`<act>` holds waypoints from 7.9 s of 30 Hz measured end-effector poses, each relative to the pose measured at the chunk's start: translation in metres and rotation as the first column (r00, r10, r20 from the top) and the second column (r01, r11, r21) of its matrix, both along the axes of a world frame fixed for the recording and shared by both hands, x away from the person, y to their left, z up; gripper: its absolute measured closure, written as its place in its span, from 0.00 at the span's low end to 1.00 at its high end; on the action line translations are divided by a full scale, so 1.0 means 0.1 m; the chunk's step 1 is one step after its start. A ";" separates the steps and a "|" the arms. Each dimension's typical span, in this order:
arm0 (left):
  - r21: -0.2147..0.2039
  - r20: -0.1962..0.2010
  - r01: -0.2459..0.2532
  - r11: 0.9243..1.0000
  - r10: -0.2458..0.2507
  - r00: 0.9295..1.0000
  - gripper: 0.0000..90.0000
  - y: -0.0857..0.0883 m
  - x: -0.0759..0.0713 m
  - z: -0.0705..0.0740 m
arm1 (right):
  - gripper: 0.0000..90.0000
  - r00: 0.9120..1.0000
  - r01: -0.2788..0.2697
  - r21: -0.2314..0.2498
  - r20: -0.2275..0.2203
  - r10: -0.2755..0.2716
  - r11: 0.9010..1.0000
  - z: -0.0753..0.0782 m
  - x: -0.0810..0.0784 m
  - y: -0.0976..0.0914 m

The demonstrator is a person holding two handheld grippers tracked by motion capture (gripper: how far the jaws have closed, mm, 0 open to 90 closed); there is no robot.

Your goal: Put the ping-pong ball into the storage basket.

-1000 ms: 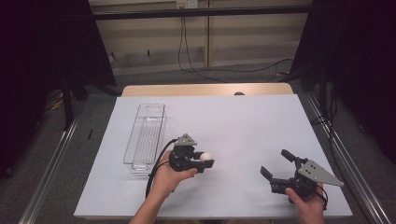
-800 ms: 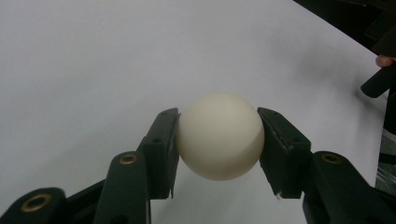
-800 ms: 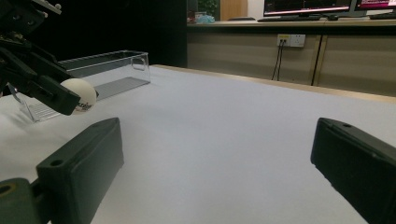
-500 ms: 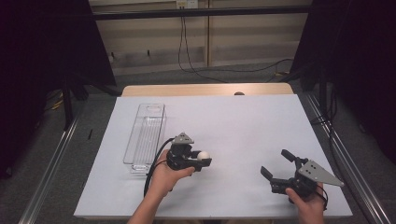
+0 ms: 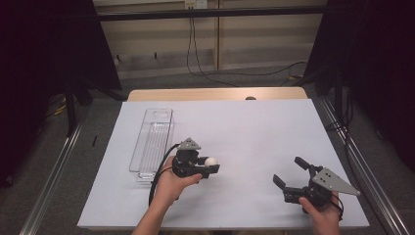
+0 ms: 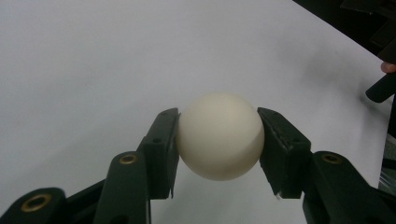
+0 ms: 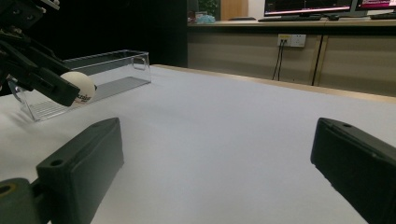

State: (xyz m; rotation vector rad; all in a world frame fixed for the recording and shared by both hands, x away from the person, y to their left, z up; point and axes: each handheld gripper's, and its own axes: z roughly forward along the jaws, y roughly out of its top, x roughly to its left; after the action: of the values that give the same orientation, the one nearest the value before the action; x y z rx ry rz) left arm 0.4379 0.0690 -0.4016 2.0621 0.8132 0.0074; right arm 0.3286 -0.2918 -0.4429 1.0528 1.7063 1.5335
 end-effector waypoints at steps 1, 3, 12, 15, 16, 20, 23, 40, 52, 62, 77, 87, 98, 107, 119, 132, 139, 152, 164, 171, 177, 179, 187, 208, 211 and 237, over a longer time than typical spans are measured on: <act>0.007 0.001 -0.004 1.000 0.004 1.000 0.57 0.01 0.00 0.01 | 0.02 1.000 0.001 0.000 0.000 -0.001 1.000 0.00 0.00 0.00; -0.004 -0.002 -0.009 1.000 0.009 1.000 0.57 0.02 0.01 0.01 | 0.02 1.000 0.001 0.003 0.002 -0.001 1.000 0.00 0.00 0.00; 0.003 -0.004 -0.016 1.000 0.016 1.000 0.57 0.05 0.02 0.02 | 0.02 1.000 0.006 0.004 0.001 -0.006 1.000 0.00 0.00 -0.01; -0.008 -0.005 -0.012 1.000 0.012 1.000 0.57 0.06 0.02 0.02 | 0.02 1.000 0.003 0.002 0.002 -0.003 1.000 0.00 0.00 -0.01; 0.004 -0.003 -0.015 1.000 0.015 1.000 0.57 0.06 0.02 0.03 | 0.02 1.000 0.004 0.002 0.003 -0.004 1.000 0.00 0.00 -0.01; 0.006 -0.003 -0.021 1.000 0.021 1.000 0.57 0.07 0.02 0.03 | 0.02 1.000 0.004 0.002 0.003 -0.004 1.000 0.00 0.00 -0.01; 0.009 -0.002 -0.025 1.000 0.025 1.000 0.57 0.08 0.02 0.04 | 0.02 1.000 0.002 0.002 0.002 -0.002 1.000 0.00 0.00 -0.01; 0.001 0.003 -0.038 0.999 0.038 0.999 0.57 0.16 0.04 0.09 | 0.02 1.000 0.001 0.003 0.001 -0.001 1.000 0.00 0.00 0.00; -0.006 -0.002 -0.051 0.999 0.051 0.999 0.57 0.20 0.05 0.10 | 0.02 1.000 0.009 0.008 0.003 -0.009 1.000 0.00 0.00 0.00; -0.009 -0.006 -0.056 0.998 0.056 0.998 0.57 0.22 0.06 0.10 | 0.02 1.000 0.012 0.011 0.003 -0.012 1.000 0.00 0.00 0.00; -0.002 -0.009 -0.071 0.997 0.071 0.997 0.57 0.28 0.07 0.12 | 0.02 1.000 0.006 0.005 0.001 -0.006 1.000 0.00 0.00 -0.01; 0.000 -0.005 -0.072 0.997 0.072 0.997 0.57 0.29 0.08 0.12 | 0.02 1.000 0.009 0.010 0.002 -0.009 1.000 0.00 -0.01 -0.01; -0.001 -0.011 -0.084 0.996 0.084 0.996 0.57 0.34 0.09 0.14 | 0.02 1.000 0.008 0.011 0.004 -0.008 1.000 0.00 -0.01 -0.01; -0.009 -0.013 -0.101 0.995 0.101 0.995 0.57 0.38 0.09 0.17 | 0.02 1.000 0.004 0.001 0.002 -0.004 1.000 0.00 0.00 -0.01; -0.010 -0.009 -0.106 0.994 0.106 0.994 0.57 0.41 0.10 0.18 | 0.02 1.000 0.007 0.007 0.002 -0.007 1.000 0.00 -0.01 0.00; -0.002 -0.002 -0.117 0.993 0.117 0.993 0.57 0.45 0.10 0.19 | 0.02 1.000 0.001 -0.001 0.003 -0.001 1.000 0.00 -0.01 0.00; -0.005 -0.005 -0.123 0.992 0.123 0.992 0.57 0.46 0.11 0.19 | 0.02 1.000 0.003 0.001 0.004 -0.003 1.000 0.00 -0.01 0.00; 0.005 -0.010 -0.125 0.992 0.125 0.992 0.57 0.51 0.12 0.20 | 0.02 1.000 0.005 0.000 0.007 -0.005 1.000 0.01 -0.01 -0.01; 0.005 -0.008 -0.138 0.990 0.138 0.990 0.57 0.54 0.12 0.22 | 0.02 1.000 0.008 0.004 0.006 -0.008 1.000 0.01 -0.01 -0.01; -0.004 -0.003 -0.142 0.990 0.142 0.990 0.57 0.55 0.12 0.22 | 0.02 1.000 0.010 0.006 0.008 -0.010 1.000 0.01 -0.01 -0.01; 0.007 0.007 -0.148 0.989 0.148 0.989 0.57 0.59 0.13 0.24 | 0.02 1.000 0.001 -0.004 0.006 -0.001 1.000 0.01 -0.02 -0.03; -0.008 0.004 -0.153 0.988 0.153 0.988 0.57 0.60 0.14 0.24 | 0.02 1.000 0.009 0.002 0.007 -0.009 1.000 0.01 -0.01 -0.03; 0.004 0.015 -0.167 0.986 0.167 0.986 0.57 0.64 0.14 0.26 | 0.02 1.000 0.003 0.005 0.002 -0.003 1.000 0.00 -0.01 -0.01; -0.006 0.009 -0.181 0.983 0.181 0.983 0.57 0.70 0.15 0.28 | 0.02 1.000 0.004 -0.002 0.006 -0.004 1.000 0.00 -0.01 -0.01; -0.001 0.011 -0.178 0.984 0.178 0.984 0.57 0.70 0.15 0.28 | 0.02 1.000 0.009 0.003 0.009 -0.009 1.000 0.01 -0.01 -0.01; 0.005 0.025 -0.192 0.981 0.192 0.981 0.57 0.80 0.16 0.32 | 0.02 1.000 -0.002 -0.006 0.009 0.002 1.000 0.01 -0.01 -0.02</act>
State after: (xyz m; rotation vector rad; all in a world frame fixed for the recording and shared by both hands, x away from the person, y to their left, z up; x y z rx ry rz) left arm 0.4541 0.1495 -0.3694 1.9793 0.9954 0.1421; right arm 0.3275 -0.2938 -0.4419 1.0402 1.7054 1.5307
